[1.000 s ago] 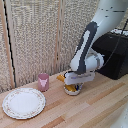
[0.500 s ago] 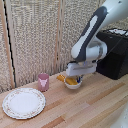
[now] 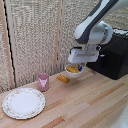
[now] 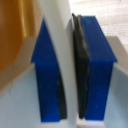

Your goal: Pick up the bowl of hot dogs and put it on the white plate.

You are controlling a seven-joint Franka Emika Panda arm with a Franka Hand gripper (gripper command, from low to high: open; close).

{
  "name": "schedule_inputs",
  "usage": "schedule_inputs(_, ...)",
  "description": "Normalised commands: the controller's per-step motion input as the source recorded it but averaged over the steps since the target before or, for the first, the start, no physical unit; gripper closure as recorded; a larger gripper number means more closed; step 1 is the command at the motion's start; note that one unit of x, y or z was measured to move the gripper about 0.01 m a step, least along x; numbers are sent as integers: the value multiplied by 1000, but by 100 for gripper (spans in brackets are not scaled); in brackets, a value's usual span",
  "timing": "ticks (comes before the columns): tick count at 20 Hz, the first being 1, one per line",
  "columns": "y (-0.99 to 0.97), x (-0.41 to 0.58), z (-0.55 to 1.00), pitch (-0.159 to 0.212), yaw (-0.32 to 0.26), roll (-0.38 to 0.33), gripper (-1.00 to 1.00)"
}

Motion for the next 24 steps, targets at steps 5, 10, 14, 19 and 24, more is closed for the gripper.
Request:
schedule_inputs(5, 541, 476, 632, 63, 58, 121, 100)
schedule_inputs(10, 762, 385, 441, 23, 26, 32, 100)
schedule_inputs(14, 832, 389, 277, 14, 27, 1, 100)
schedule_inputs(19, 861, 369, 169, 2, 26, 0, 100)
schedule_inputs(24, 888, 407, 11, 0, 13, -9, 100)
